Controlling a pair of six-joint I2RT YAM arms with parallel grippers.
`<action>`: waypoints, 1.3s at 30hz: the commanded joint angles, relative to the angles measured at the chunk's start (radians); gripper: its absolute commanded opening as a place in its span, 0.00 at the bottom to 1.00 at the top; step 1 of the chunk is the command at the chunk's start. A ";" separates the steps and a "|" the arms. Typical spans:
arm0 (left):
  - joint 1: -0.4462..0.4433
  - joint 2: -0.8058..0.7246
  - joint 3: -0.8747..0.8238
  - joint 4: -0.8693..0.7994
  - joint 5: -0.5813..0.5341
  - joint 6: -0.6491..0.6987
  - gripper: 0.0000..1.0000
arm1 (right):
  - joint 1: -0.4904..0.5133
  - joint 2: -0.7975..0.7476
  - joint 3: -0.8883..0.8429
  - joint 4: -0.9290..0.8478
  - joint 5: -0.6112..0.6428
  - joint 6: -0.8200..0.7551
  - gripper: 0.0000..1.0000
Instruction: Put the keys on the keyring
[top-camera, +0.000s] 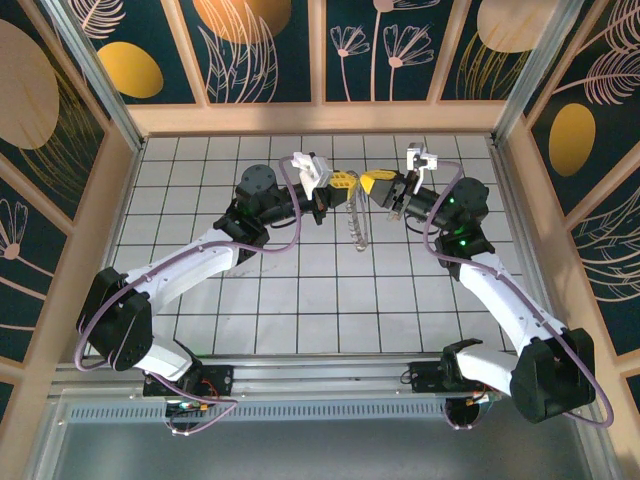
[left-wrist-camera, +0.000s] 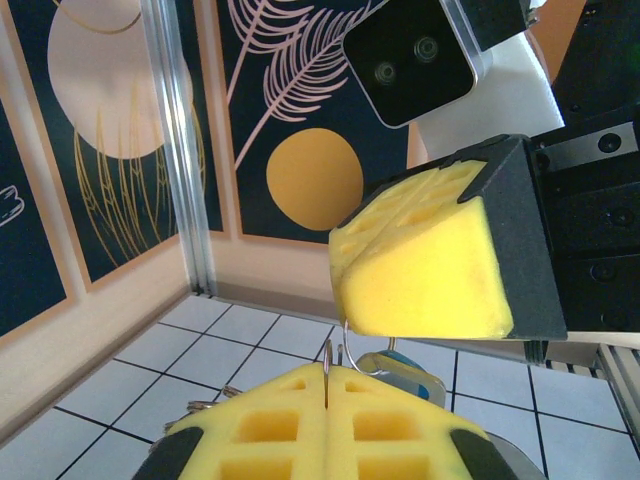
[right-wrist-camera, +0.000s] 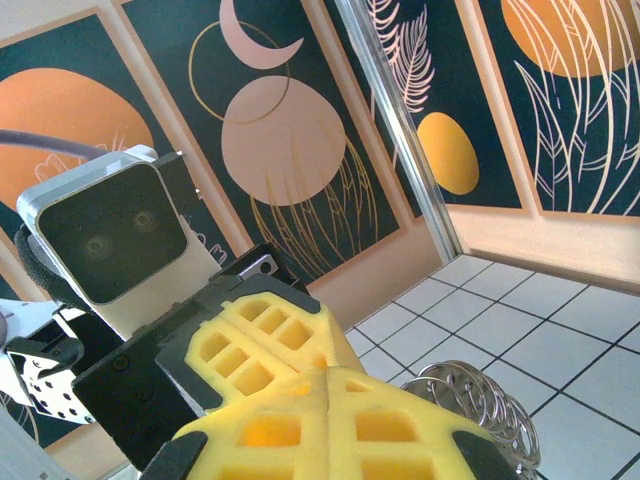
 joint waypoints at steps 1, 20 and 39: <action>-0.002 -0.013 0.037 0.054 0.022 -0.012 0.00 | 0.010 0.009 0.041 0.040 0.010 -0.024 0.00; -0.002 -0.034 0.025 0.068 0.042 -0.021 0.00 | -0.035 0.029 0.004 0.034 0.059 -0.020 0.00; -0.002 -0.047 -0.001 0.144 0.020 -0.057 0.00 | -0.046 0.045 -0.034 0.060 -0.022 0.028 0.00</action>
